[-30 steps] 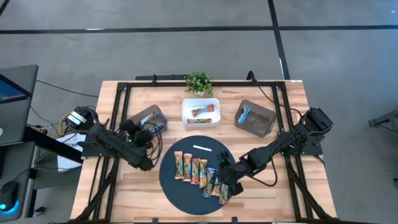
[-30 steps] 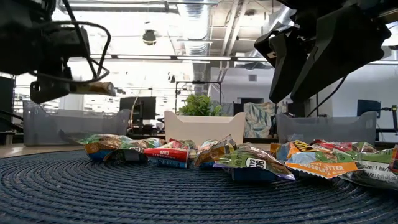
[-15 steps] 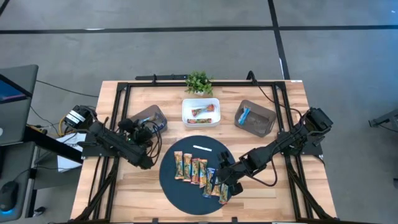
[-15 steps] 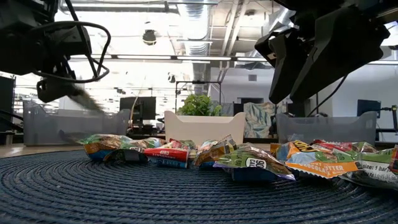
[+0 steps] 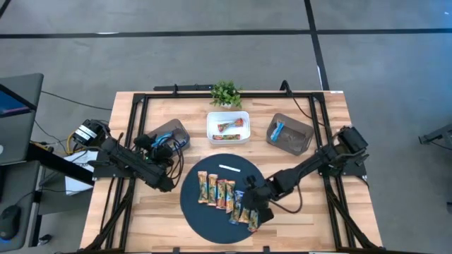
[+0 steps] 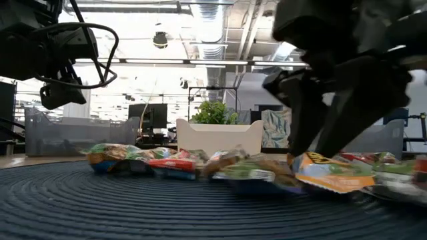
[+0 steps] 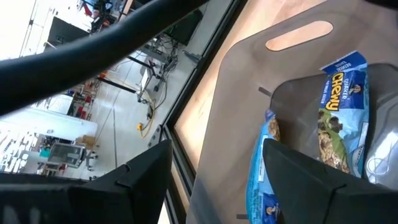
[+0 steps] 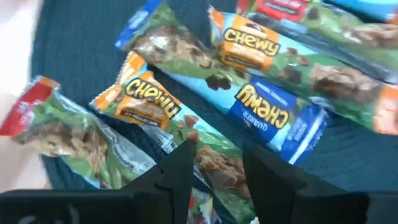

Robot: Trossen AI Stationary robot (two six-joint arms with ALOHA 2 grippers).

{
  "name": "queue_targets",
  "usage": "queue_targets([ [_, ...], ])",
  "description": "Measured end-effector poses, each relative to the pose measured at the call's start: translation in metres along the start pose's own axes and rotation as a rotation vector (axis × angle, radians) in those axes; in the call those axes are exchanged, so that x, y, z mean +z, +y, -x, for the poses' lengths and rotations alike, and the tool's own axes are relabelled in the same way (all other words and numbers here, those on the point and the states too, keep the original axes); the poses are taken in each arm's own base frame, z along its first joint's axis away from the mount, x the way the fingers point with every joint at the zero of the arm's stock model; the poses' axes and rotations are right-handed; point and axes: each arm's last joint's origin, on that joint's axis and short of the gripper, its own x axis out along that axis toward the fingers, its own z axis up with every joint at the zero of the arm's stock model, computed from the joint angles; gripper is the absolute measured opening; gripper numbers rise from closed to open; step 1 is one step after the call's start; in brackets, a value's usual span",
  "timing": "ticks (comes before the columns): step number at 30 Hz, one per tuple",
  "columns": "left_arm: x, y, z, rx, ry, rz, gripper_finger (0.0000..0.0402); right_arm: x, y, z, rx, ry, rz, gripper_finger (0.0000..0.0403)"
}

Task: Pick and place Granola Bars by type
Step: Put the yellow granola bar into the right black bin

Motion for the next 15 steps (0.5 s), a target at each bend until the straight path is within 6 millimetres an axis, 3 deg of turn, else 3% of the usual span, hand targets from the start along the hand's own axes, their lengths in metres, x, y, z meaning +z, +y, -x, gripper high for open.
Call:
queue_targets([
  [6,0.0,0.0,0.0,0.0,-0.003,0.0,0.0245,-0.002,-0.018,-0.002,0.087,0.001,-0.055,0.0131],
  [15,0.0,0.0,0.0,0.001,-0.004,-0.001,0.0245,-0.002,-0.018,-0.002,0.087,0.003,-0.055,0.0131],
])
